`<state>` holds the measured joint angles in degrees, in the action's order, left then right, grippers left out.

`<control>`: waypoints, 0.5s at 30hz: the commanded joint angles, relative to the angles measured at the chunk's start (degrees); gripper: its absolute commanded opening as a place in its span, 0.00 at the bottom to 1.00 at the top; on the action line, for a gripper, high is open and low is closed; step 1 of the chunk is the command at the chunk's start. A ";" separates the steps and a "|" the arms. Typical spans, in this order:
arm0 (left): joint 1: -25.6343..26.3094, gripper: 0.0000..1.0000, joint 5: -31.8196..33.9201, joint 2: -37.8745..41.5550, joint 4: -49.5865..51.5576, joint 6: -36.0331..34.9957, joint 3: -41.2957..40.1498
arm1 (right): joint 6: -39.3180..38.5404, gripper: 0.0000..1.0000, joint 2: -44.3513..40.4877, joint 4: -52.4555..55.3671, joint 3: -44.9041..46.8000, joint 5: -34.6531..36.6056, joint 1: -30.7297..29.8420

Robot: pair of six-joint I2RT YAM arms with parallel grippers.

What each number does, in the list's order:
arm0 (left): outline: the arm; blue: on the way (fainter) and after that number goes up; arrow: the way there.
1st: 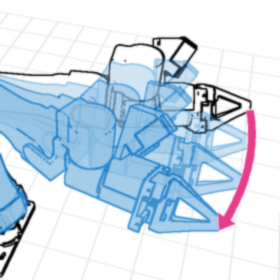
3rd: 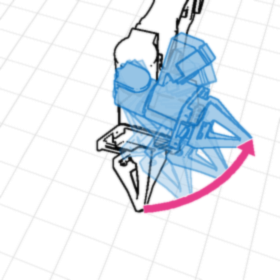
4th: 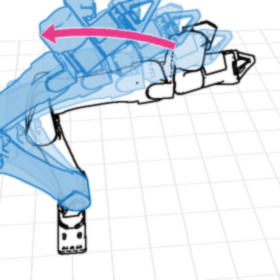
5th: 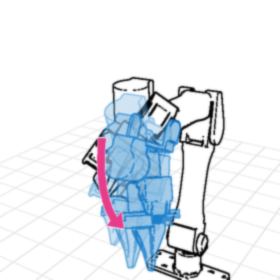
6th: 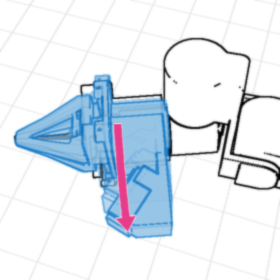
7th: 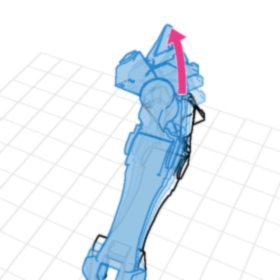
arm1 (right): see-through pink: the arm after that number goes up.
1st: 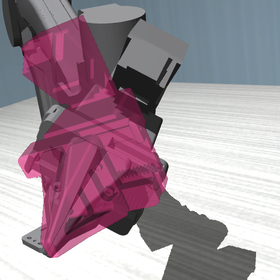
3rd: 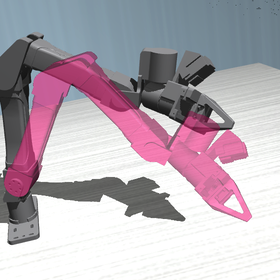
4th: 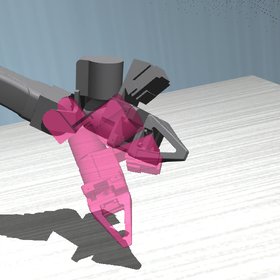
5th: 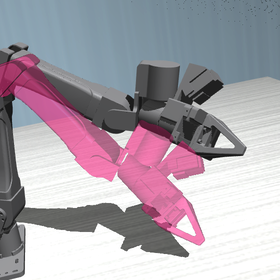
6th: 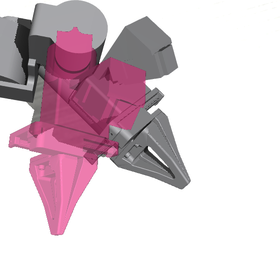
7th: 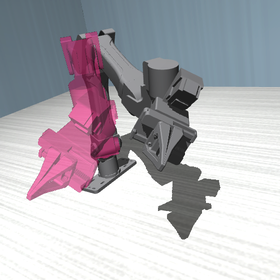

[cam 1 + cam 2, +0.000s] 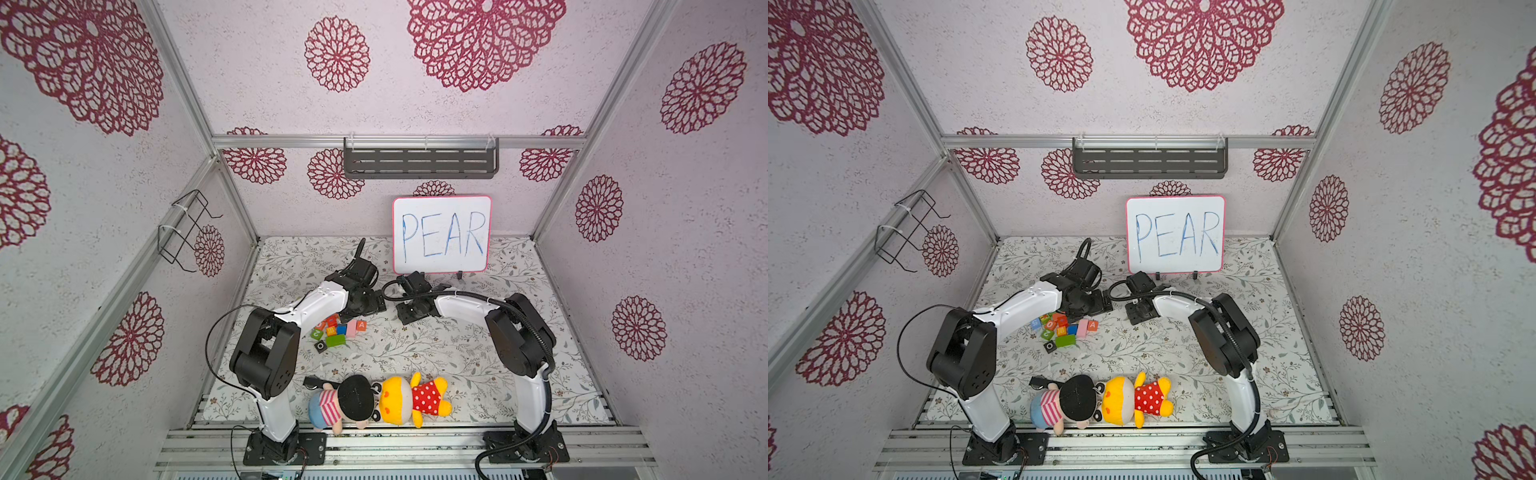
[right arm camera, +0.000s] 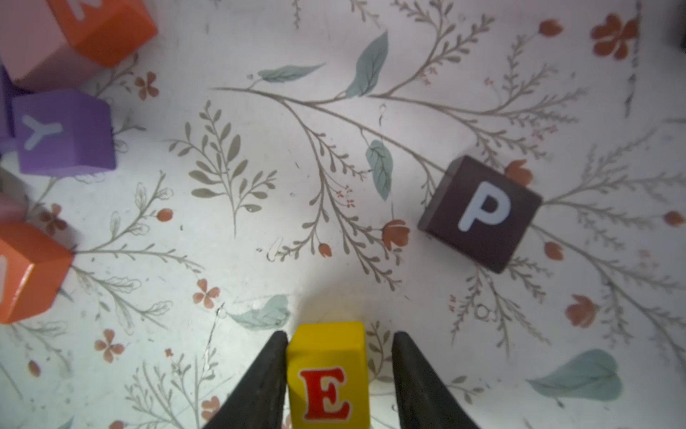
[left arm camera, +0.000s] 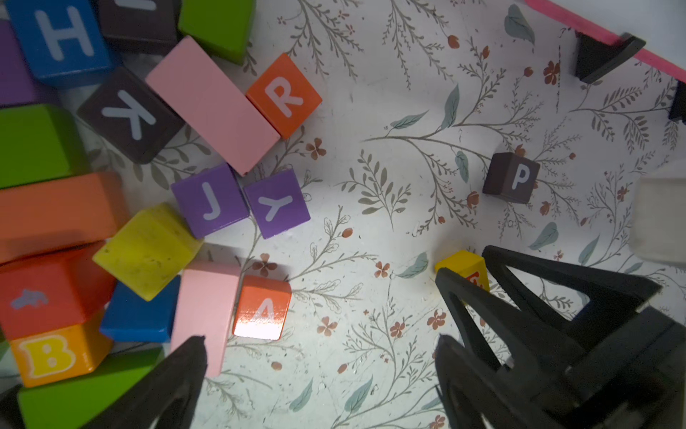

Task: Spell the uppercase word “pear” with letter blocks
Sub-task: Pick up the letter block from the center of the board.

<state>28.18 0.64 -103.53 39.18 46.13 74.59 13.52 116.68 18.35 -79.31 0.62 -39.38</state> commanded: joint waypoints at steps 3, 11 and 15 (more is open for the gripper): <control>-0.41 0.98 0.74 1.57 0.20 0.55 -0.67 | 1.65 0.37 -0.02 1.53 -1.64 -0.51 -0.17; -0.41 0.98 -0.60 1.26 -1.68 0.38 0.17 | 6.14 0.24 -5.47 1.34 1.43 3.66 1.10; -0.41 0.98 -2.24 0.44 -2.48 -0.51 1.55 | 10.99 0.23 -8.98 -0.31 4.16 6.51 3.66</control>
<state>28.12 -0.30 -103.53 38.35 46.06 74.46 19.64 112.86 18.35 -75.77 3.29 -37.85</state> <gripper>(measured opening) 0.980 0.310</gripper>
